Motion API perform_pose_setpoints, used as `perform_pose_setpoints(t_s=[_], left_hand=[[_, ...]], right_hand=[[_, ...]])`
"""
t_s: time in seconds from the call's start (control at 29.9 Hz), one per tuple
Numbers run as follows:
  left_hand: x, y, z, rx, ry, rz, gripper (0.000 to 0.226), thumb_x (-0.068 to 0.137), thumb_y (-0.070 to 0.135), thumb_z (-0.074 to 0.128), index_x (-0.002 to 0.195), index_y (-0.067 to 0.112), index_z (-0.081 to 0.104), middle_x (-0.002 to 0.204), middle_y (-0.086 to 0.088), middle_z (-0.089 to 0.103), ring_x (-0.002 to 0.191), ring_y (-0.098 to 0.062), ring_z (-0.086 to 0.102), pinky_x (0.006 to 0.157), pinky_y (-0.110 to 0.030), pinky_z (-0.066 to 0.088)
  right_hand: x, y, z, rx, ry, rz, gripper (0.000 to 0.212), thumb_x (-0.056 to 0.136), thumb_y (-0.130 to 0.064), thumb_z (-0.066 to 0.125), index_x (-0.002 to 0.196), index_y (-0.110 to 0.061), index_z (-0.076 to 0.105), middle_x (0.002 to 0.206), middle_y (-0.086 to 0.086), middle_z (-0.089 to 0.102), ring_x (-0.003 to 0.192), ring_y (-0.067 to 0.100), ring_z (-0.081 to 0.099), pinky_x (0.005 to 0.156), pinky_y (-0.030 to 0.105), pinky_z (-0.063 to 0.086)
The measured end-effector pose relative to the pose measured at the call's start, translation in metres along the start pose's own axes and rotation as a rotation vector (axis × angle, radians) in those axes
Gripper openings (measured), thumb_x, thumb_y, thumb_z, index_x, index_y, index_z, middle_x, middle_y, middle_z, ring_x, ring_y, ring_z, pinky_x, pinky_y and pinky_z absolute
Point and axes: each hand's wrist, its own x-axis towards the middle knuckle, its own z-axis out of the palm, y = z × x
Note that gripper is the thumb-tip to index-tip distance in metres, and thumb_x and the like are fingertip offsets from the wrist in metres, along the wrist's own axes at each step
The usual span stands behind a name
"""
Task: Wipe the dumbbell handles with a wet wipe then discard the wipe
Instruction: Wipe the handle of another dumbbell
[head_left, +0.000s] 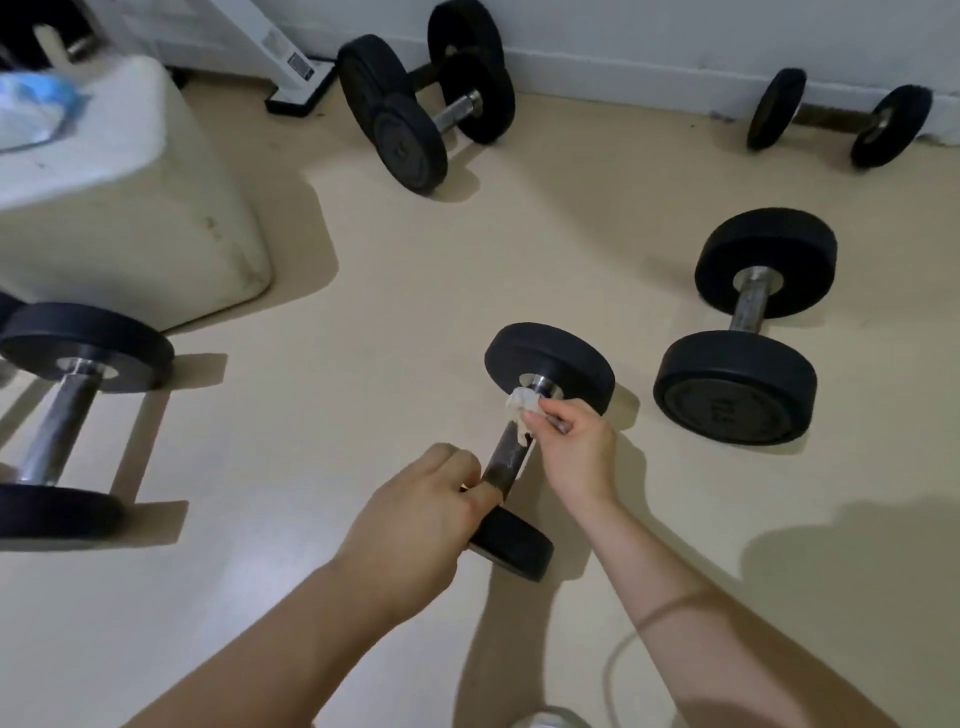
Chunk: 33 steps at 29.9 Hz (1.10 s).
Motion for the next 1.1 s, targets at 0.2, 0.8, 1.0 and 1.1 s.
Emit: perform_pose_setpoints(t_s=[0.2, 0.8, 1.0, 1.1], left_hand=[[-0.007, -0.017, 0.001, -0.042, 0.038, -0.132, 0.053, 0.051, 0.016, 0.086, 0.095, 0.036, 0.066, 0.073, 0.006, 0.043, 0.06, -0.017, 0.043, 0.038, -0.027, 0.038], [-0.009, -0.04, -0.017, -0.32, -0.089, -0.447, 0.055, 0.067, 0.013, 0.055, 0.109, 0.049, 0.056, 0.088, 0.016, 0.052, 0.078, -0.01, 0.06, 0.065, -0.024, 0.049], [-0.009, -0.025, -0.023, -0.403, -0.139, -0.475, 0.044, 0.07, 0.049, 0.046, 0.115, 0.046, 0.05, 0.094, 0.018, 0.044, 0.083, -0.006, 0.054, 0.072, -0.023, 0.048], [-0.006, -0.018, -0.023, -0.354, -0.151, -0.511, 0.059, 0.069, 0.079, 0.045, 0.118, 0.045, 0.047, 0.098, 0.017, 0.045, 0.088, -0.005, 0.054, 0.076, -0.026, 0.048]], right_hand=[[-0.033, 0.014, 0.008, -0.005, -0.307, -0.08, 0.008, 0.073, -0.002, 0.077, 0.08, -0.006, 0.073, 0.071, -0.011, 0.061, 0.066, -0.004, 0.058, 0.067, 0.014, 0.045], [-0.016, 0.002, 0.031, -0.014, -0.262, -0.209, 0.005, 0.078, -0.016, 0.071, 0.078, -0.015, 0.066, 0.06, 0.001, 0.056, 0.058, 0.017, 0.054, 0.057, 0.037, 0.049], [0.027, 0.003, 0.027, -0.085, 0.008, -0.199, 0.007, 0.079, -0.01, 0.072, 0.072, -0.009, 0.071, 0.062, 0.012, 0.059, 0.061, 0.026, 0.054, 0.059, 0.043, 0.049], [-0.004, 0.003, 0.023, -0.061, -0.226, -0.223, 0.003, 0.077, -0.01, 0.075, 0.08, -0.01, 0.075, 0.068, 0.002, 0.065, 0.065, 0.012, 0.06, 0.064, 0.03, 0.052]])
